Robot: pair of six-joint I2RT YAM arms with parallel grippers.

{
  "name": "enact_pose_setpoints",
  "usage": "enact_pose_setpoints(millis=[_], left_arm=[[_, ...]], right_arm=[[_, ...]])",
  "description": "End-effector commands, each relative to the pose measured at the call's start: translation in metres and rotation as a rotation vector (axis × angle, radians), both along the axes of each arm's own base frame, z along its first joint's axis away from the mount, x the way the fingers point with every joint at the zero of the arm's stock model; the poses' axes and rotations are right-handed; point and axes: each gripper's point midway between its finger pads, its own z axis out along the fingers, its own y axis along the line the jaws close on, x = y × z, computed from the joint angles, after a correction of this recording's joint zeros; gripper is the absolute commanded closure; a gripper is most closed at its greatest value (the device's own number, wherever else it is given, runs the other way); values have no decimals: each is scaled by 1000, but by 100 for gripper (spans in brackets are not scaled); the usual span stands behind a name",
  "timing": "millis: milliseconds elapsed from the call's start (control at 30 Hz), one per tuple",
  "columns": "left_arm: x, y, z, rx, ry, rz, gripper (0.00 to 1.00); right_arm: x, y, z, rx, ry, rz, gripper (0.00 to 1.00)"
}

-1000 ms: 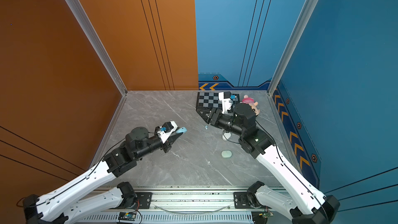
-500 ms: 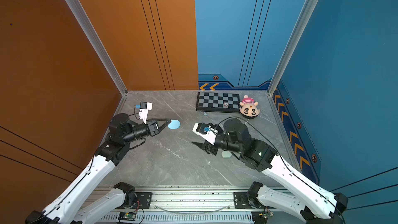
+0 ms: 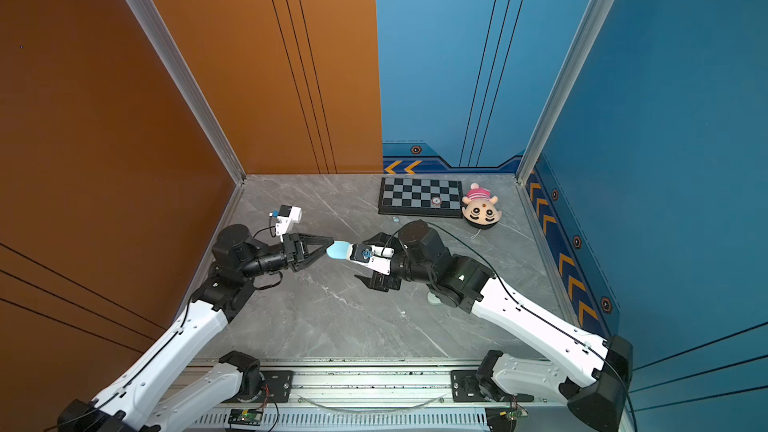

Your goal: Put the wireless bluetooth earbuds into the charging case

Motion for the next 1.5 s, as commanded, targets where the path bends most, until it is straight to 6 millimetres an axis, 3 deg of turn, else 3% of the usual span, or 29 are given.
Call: enact_pose_setpoints(millis=[0, 367, 600, 1000, 1067, 1167, 1267, 1367, 1467], left_arm=[[-9, 0, 6, -25, -7, -35, 100], [-10, -1, 4, -24, 0, -49, 100], [-8, -1, 3, -24, 6, -46, 100], [-6, -2, 2, -23, 17, -40, 98], [-4, -1, 1, -22, 16, -27, 88], [-2, 2, 3, -16, -16, 7, 60], [-1, 9, 12, -2, -107, 59, 40], [-7, 19, 27, 23, -261, 130, 28], [-19, 33, 41, 64, -458, 211, 24]], right_arm=[[5, 13, 30, 105, -5, 26, 24], [9, 32, 30, 108, 35, 82, 34], [7, 36, 23, 101, 65, 103, 49], [0, 43, 30, 120, 74, 138, 77], [0, 44, 32, 126, 81, 136, 81], [0, 44, 37, 141, 101, 129, 85], [-1, 42, 42, 165, 131, 124, 88], [-6, 39, 48, 193, 179, 131, 89], [-13, 33, 52, 210, 248, 156, 90]])
